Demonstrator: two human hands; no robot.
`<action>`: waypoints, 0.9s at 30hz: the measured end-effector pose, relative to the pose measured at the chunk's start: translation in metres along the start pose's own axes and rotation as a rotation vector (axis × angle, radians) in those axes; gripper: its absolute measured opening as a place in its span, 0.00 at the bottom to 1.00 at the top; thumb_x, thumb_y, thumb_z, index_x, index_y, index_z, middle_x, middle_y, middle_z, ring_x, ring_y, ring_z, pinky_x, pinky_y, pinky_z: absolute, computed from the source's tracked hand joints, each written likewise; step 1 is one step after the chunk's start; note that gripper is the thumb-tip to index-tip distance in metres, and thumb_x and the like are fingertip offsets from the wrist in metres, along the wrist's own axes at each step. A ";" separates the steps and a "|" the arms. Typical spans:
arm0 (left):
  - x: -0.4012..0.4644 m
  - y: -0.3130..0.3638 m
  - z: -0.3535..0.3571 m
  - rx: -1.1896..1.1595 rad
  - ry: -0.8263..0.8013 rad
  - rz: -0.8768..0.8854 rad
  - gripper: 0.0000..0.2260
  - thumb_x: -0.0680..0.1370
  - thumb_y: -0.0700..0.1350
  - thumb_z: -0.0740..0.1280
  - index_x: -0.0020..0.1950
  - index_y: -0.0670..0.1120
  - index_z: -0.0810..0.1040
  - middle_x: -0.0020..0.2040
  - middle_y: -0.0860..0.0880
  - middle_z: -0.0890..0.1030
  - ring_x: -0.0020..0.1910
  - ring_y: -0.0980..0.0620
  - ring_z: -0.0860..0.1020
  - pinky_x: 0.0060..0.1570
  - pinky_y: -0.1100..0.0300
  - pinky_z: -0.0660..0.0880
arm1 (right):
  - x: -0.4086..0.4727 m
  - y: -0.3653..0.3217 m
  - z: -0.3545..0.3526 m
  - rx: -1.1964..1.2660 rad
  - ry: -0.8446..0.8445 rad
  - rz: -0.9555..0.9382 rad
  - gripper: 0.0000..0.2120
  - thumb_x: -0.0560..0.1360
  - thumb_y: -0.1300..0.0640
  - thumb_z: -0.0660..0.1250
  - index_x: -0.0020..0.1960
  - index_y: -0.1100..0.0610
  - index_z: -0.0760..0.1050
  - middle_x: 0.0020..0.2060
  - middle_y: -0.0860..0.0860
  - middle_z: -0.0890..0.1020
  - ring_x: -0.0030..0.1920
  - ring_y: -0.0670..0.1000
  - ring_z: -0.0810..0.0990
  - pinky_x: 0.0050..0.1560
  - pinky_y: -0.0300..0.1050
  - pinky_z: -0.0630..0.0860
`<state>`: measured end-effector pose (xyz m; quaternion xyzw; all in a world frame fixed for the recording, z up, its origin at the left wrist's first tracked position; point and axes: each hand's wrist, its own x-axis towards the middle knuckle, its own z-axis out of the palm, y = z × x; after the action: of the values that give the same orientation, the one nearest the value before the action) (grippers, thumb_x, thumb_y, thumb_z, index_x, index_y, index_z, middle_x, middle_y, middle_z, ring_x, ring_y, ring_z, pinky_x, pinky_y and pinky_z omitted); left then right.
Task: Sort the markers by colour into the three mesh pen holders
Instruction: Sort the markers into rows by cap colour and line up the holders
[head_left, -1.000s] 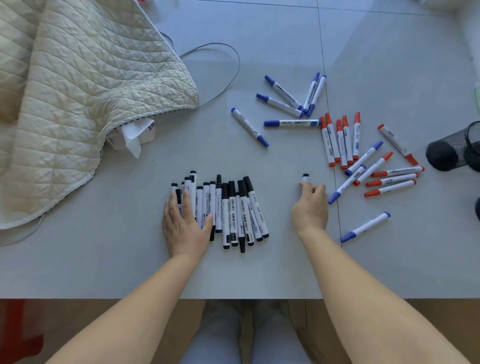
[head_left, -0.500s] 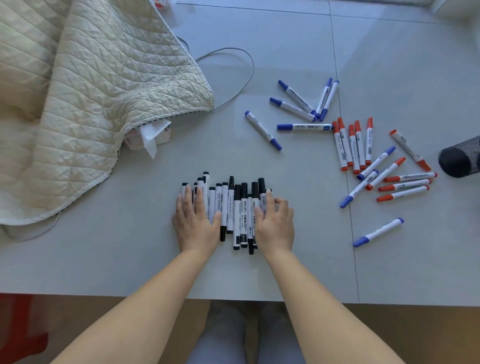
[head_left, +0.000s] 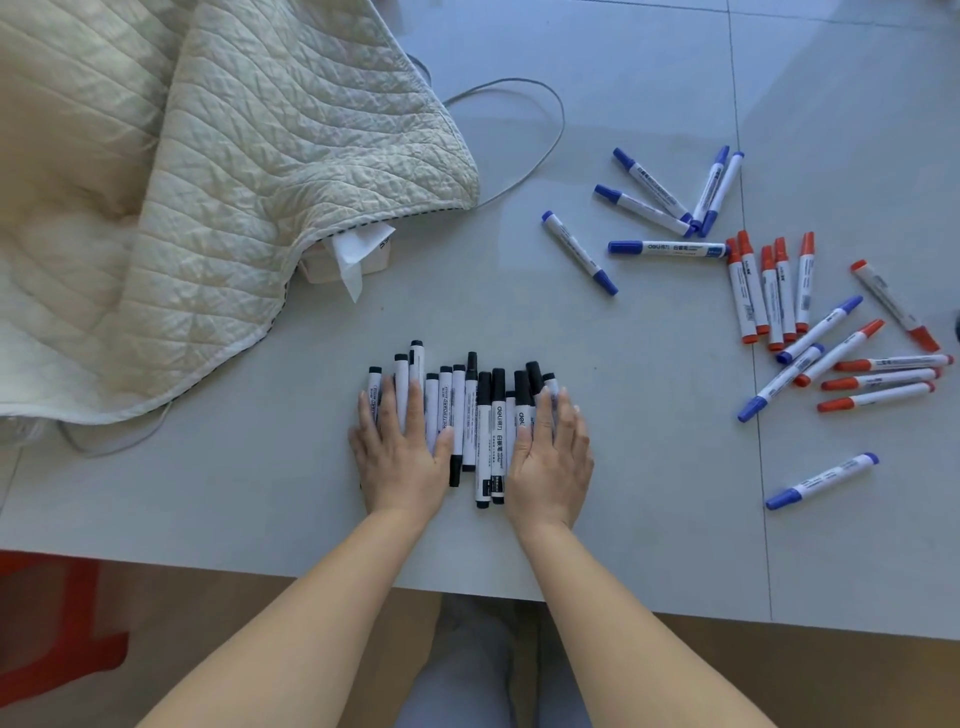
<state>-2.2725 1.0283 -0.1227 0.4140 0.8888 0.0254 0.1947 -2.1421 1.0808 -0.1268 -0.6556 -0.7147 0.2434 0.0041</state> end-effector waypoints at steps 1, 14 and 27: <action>0.001 -0.001 0.001 0.012 -0.013 -0.001 0.31 0.78 0.59 0.51 0.76 0.52 0.40 0.77 0.48 0.42 0.75 0.44 0.39 0.72 0.44 0.44 | 0.001 -0.001 0.002 -0.008 0.000 -0.005 0.25 0.80 0.49 0.46 0.75 0.47 0.44 0.76 0.45 0.45 0.75 0.51 0.46 0.72 0.47 0.48; -0.004 -0.014 0.000 0.023 0.014 0.063 0.35 0.78 0.60 0.52 0.72 0.52 0.30 0.72 0.51 0.28 0.73 0.45 0.33 0.70 0.40 0.43 | 0.006 -0.006 0.003 -0.041 -0.065 0.015 0.25 0.81 0.50 0.46 0.75 0.46 0.41 0.72 0.42 0.34 0.75 0.51 0.40 0.73 0.48 0.43; 0.006 -0.002 -0.026 0.124 -0.096 0.006 0.34 0.79 0.60 0.50 0.75 0.46 0.38 0.77 0.49 0.41 0.75 0.43 0.41 0.71 0.46 0.51 | 0.007 -0.002 -0.014 -0.017 -0.068 -0.086 0.24 0.80 0.51 0.51 0.75 0.49 0.53 0.76 0.45 0.49 0.75 0.51 0.47 0.72 0.48 0.49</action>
<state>-2.2871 1.0349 -0.1012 0.4288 0.8770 -0.0491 0.2111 -2.1406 1.0922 -0.1154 -0.6155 -0.7442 0.2590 -0.0155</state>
